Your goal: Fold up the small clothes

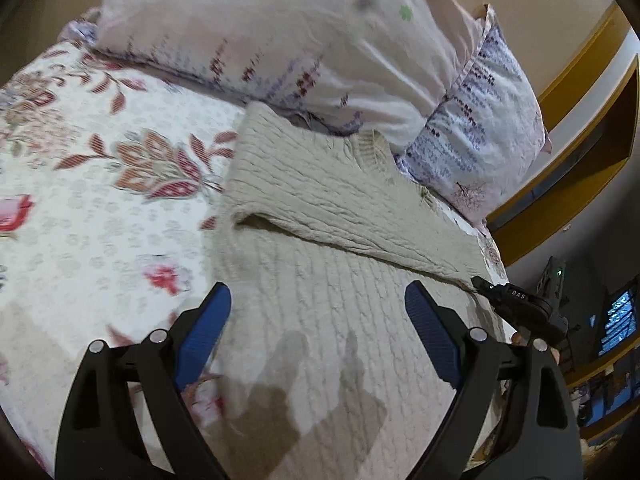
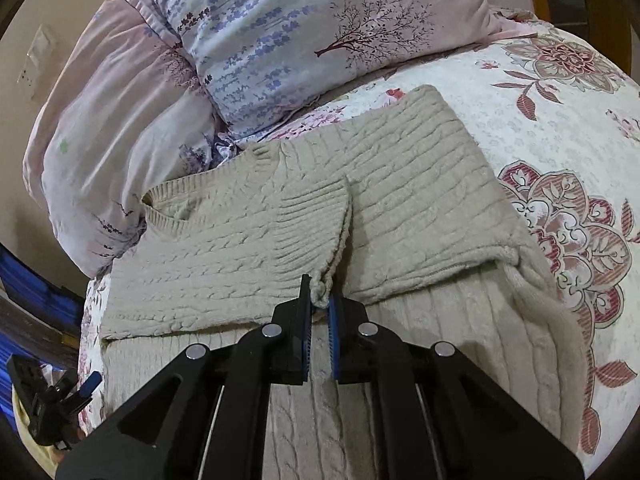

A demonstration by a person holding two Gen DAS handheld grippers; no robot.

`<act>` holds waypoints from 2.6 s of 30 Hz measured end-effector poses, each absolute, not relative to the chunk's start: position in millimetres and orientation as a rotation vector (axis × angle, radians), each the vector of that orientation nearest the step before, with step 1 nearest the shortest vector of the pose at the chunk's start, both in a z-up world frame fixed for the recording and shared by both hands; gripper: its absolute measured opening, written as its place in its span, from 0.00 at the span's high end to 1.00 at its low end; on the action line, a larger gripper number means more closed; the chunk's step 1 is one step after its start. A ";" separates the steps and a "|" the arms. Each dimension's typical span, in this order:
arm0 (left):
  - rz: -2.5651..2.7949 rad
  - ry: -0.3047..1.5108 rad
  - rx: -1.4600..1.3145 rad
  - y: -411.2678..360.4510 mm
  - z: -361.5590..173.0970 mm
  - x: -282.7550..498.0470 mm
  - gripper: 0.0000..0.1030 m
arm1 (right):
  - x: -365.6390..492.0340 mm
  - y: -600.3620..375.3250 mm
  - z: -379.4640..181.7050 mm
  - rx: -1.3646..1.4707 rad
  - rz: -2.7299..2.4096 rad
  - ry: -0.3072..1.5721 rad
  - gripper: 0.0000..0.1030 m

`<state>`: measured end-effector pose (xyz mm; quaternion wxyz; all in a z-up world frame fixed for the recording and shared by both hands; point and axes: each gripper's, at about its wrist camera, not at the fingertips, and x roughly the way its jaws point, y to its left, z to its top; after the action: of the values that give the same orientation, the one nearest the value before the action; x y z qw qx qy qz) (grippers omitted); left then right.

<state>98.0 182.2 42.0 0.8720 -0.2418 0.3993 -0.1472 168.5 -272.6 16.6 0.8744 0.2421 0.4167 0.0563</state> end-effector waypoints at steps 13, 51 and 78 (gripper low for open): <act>-0.318 0.850 -0.540 206.5 32.2 53.2 0.24 | 107.8 -313.1 37.3 0.546 0.178 0.839 0.65; -0.606 1.029 -0.680 157.7 -0.5 -32.8 0.93 | -28.8 -317.9 -16.1 0.526 0.489 1.072 0.92; -0.303 0.667 -0.390 164.0 112.1 152.3 0.95 | 101.3 -292.2 96.4 0.129 0.099 0.435 0.93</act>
<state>152.3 164.0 112.1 0.9151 -0.1895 0.3241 -0.1473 101.3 -292.2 96.4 0.9731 0.0638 0.2157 0.0493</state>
